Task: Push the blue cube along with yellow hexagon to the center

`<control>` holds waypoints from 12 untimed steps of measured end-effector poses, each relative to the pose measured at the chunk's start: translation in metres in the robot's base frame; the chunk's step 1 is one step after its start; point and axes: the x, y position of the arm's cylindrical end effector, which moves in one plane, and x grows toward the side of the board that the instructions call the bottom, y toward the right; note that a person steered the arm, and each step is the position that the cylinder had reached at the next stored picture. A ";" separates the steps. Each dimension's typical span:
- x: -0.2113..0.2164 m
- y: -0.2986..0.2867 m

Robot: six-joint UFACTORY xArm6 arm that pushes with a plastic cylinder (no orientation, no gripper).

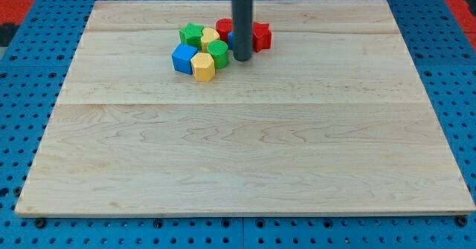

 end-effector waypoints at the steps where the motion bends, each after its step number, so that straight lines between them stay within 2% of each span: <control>1: 0.073 0.004; 2: 0.097 -0.092; 3: 0.097 -0.193; 6: 0.078 -0.286; 9: 0.052 -0.325; 12: 0.049 -0.327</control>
